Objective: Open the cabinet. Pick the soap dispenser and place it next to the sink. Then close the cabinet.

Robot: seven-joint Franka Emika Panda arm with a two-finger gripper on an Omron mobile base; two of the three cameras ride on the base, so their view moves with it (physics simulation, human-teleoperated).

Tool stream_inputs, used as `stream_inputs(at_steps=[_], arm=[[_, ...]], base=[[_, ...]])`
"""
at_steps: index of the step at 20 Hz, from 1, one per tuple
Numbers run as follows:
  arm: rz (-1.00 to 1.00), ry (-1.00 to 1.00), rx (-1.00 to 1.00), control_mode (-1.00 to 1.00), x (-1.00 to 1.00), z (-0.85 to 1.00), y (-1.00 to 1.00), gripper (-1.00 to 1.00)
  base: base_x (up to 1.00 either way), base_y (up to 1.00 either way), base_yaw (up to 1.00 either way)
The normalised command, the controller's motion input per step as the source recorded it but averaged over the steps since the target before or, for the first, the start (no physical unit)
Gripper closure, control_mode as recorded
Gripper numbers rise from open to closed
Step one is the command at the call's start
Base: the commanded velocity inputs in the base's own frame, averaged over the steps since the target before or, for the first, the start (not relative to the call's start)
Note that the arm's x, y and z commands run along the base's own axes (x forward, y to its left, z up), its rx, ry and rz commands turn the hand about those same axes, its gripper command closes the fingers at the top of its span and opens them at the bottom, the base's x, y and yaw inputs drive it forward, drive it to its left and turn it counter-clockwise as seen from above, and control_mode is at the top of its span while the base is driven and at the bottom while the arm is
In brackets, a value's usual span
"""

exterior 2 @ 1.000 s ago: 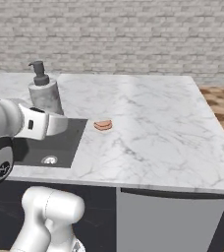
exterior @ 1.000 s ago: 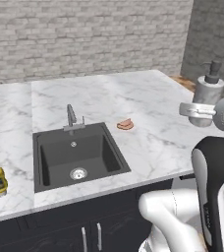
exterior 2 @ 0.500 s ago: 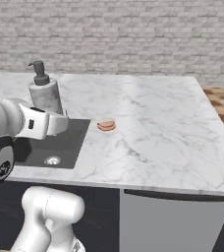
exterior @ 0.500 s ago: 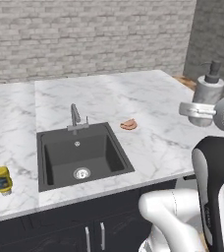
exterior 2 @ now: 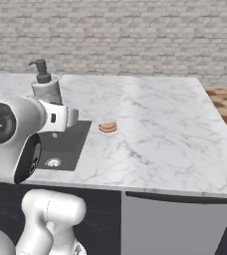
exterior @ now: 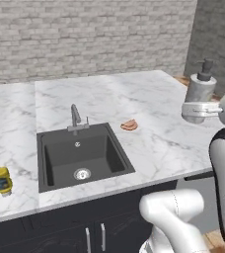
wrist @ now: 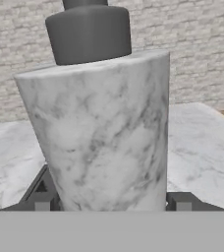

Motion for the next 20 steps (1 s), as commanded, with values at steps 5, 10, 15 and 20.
stream_inputs(at_steps=[5, 10, 15, 20], arm=[[0.31, 0.00, 0.00, -1.00, 0.20, -0.02, 0.00, 1.00], [0.30, 0.04, 0.00, -1.00, 0.36, -0.06, 0.00, 1.00], [0.16, 0.08, 0.00, -1.00, 0.57, -0.05, 0.00, 1.00], [0.05, 0.09, 0.00, -1.00, 0.65, 0.00, 0.00, 1.00]], base=[[0.00, 0.00, 0.00], [0.00, 0.00, 0.00], [0.00, 0.00, 0.00], [0.00, 0.00, 0.00]])
